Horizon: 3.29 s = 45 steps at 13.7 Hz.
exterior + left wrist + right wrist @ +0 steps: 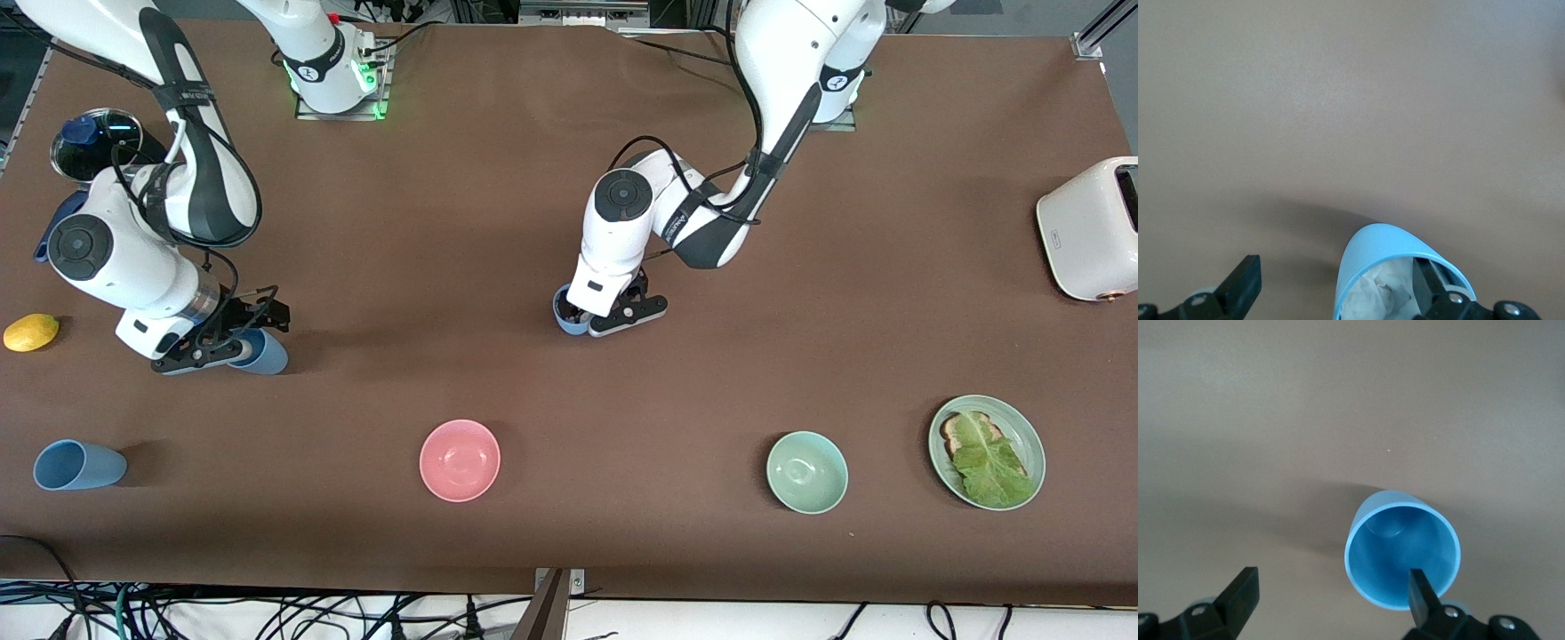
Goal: Stack blue cups with both arms
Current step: 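Carry the tissue cup to mid-table while the right gripper grasps the blue cup, then release the tissue cup with the left gripper while the right gripper lifts its cup, then carry the blue cup with the right gripper above the tissue cup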
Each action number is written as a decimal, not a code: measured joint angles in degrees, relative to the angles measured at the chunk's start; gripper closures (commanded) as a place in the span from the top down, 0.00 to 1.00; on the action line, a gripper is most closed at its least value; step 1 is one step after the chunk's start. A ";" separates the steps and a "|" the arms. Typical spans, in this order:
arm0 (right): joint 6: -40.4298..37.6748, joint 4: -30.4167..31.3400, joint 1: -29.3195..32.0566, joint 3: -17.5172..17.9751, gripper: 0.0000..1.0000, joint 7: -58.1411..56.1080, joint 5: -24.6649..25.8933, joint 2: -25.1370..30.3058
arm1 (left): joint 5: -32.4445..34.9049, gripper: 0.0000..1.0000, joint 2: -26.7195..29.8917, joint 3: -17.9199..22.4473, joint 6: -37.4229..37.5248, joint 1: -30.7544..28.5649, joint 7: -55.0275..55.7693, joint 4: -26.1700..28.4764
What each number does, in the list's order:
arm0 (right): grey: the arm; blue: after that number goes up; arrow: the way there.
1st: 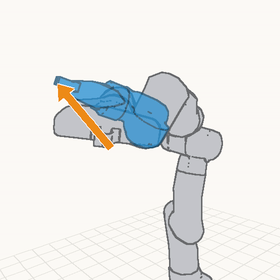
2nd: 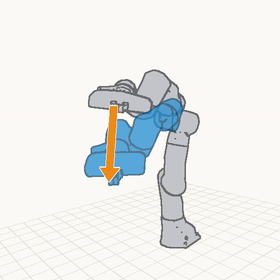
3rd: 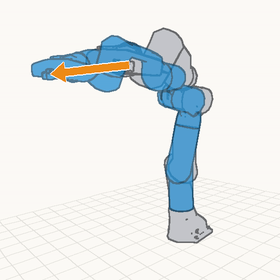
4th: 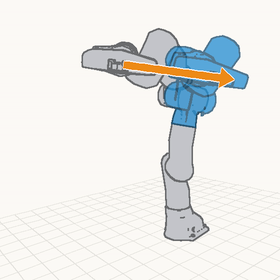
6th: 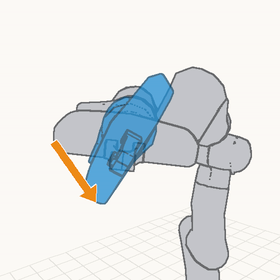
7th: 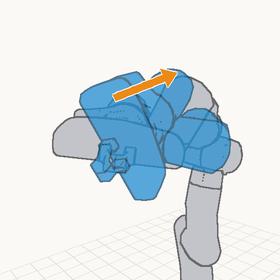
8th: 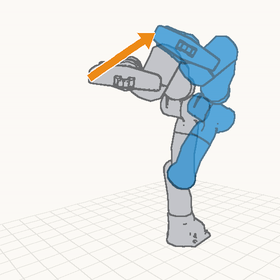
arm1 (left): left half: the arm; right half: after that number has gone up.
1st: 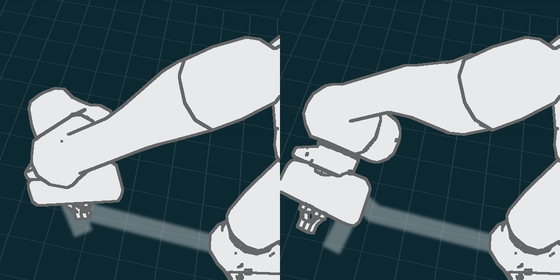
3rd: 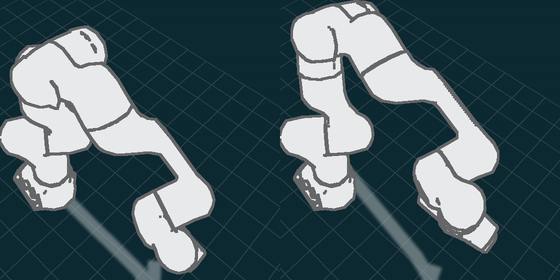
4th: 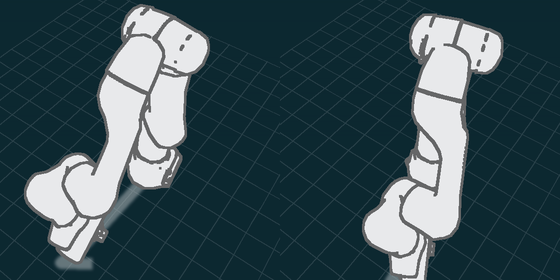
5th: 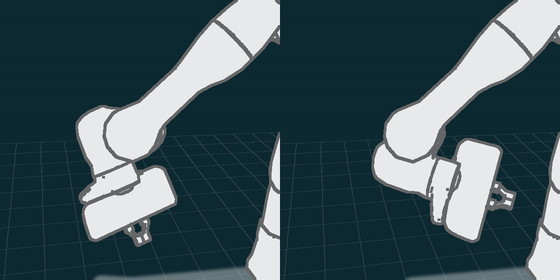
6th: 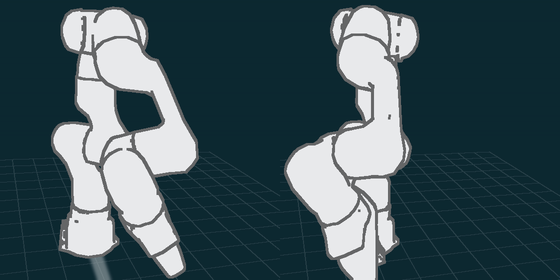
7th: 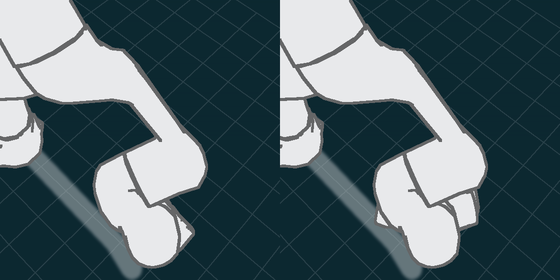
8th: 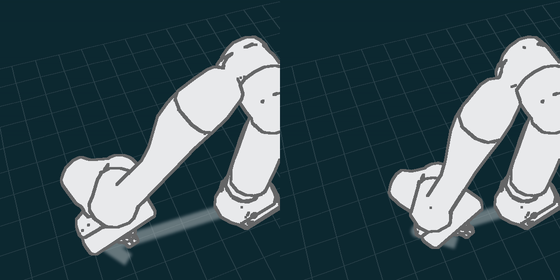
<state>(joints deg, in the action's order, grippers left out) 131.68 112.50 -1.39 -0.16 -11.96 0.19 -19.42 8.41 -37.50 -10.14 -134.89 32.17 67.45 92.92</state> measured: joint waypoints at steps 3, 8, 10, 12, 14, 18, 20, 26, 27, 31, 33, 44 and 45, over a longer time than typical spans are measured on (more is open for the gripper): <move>1.00 -0.01 0.01 0.00 0.99 -0.68 0.00 -0.45 | 0.13 1.00 0.71 0.02 0.03 -0.07 -2.95 -0.80; 2.09 0.02 0.60 -0.01 0.95 -1.42 0.00 -2.38 | -0.35 1.00 7.96 0.05 12.06 -0.82 -10.16 -2.51; 2.84 0.03 0.89 -0.02 0.91 -1.58 0.00 -3.24 | -2.35 1.00 11.37 0.11 19.21 -1.04 -13.79 -4.30; 2.97 0.05 1.03 -0.02 0.77 -1.65 0.00 -3.97 | -3.36 1.00 13.94 0.21 25.88 -2.33 -17.99 -6.76; 3.02 0.07 1.22 -0.02 0.57 -1.68 0.00 -4.44 | -5.31 1.00 16.11 0.35 29.32 -5.59 -22.94 -7.86; 3.06 0.09 1.50 -0.03 0.10 -1.89 0.00 -5.17 | -6.68 1.00 20.64 0.45 35.39 -14.54 -36.62 -8.12; 3.06 0.11 1.96 -0.02 0.00 -2.18 0.00 -5.25 | -6.65 1.00 23.09 0.48 37.90 -17.39 -37.90 -8.12; 1.89 -0.95 2.18 1.73 0.00 -2.50 0.00 -3.79 | -6.67 1.00 28.75 2.34 41.85 -28.95 -42.12 -8.03; -0.25 -1.92 2.17 2.41 0.00 -2.49 -0.01 -2.85 | -6.67 1.00 29.52 3.06 42.64 -29.19 -42.13 -7.89; -10.85 -6.92 2.07 6.31 0.00 1.40 -0.30 1.00 | -9.11 1.00 30.92 9.03 44.99 -29.39 -42.09 -7.38; -14.94 -8.59 1.32 8.46 0.00 5.75 -0.38 1.78 | -12.26 1.00 31.65 11.76 45.74 -30.94 -43.69 -7.29; -24.69 -20.07 -25.00 9.32 0.00 44.03 -0.52 0.28 | -13.11 1.00 36.17 12.48 56.06 -31.48 -64.61 -6.15; -24.69 -21.18 -27.14 9.14 0.00 47.09 -0.52 -0.63 | -13.11 1.00 36.59 12.28 57.77 -31.15 -64.61 -6.06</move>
<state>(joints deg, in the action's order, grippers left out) 106.98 91.33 -28.53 8.98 35.13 -0.33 -20.05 -4.69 -0.91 2.14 -77.13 1.02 2.84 86.86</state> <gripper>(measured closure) 0.952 0.000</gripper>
